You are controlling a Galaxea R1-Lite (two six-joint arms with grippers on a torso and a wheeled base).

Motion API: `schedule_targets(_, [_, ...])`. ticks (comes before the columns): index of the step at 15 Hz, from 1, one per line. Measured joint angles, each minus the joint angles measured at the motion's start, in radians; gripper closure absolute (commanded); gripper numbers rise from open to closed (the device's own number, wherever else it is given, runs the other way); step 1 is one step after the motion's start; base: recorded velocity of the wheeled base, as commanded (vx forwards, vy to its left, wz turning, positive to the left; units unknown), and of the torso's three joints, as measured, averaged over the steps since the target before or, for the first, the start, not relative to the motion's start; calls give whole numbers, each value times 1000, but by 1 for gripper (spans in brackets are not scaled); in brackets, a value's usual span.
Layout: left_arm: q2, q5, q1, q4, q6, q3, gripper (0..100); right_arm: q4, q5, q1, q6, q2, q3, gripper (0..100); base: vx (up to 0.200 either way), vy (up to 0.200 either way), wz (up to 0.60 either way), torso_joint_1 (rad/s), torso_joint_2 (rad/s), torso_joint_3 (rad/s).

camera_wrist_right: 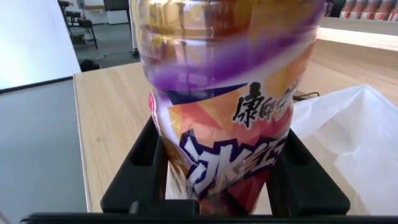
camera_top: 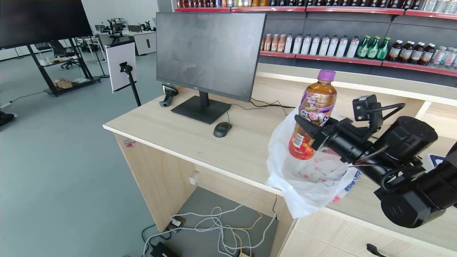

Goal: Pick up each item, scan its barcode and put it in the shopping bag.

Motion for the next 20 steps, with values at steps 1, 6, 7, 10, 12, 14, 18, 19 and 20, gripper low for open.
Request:
schedule_targets(1, [0, 0, 0, 0, 0, 0, 0, -3, 0, -10, 0, 21, -23, 100, 0, 0, 0, 0, 0, 0])
schedule_targets(6, [0, 0, 0, -1, 1, 0, 0, -1, 0, -29, 1, 115, -89, 100, 0, 0, 0, 0, 0, 0])
schedule_targets(7, [0, 0, 0, -1, 1, 0, 0, -1, 0, -30, 1, 128, -99, 100, 0, 0, 0, 0, 0, 0])
schedule_targets(10, [0, 0, 0, -2, 1, 0, 0, -1, 0, -39, 2, 158, -117, 100, 0, 0, 0, 0, 0, 0])
schedule_targets(12, [0, 0, 0, -2, 2, 0, 0, -1, -1, -51, 2, 174, -127, 100, 0, 0, 0, 0, 0, 0])
schedule_targets(14, [0, 0, 0, -2, 3, 0, 0, -1, -1, -56, 2, 187, -128, 100, 0, 0, 0, 0, 0, 0])
schedule_targets(18, [0, 0, 0, -3, 5, 0, 0, -8, 0, -61, 2, 208, -94, 100, 0, 0, 0, 0, 0, 0])
schedule_targets(19, [0, 0, 0, -3, 4, 0, 0, -7, 0, -63, 2, 211, -88, 100, 0, 0, 0, 0, 0, 0])
schedule_targets(20, [0, 0, 0, -3, 5, 0, 0, -7, 0, -64, 2, 214, -84, 100, 0, 0, 0, 0, 0, 0])
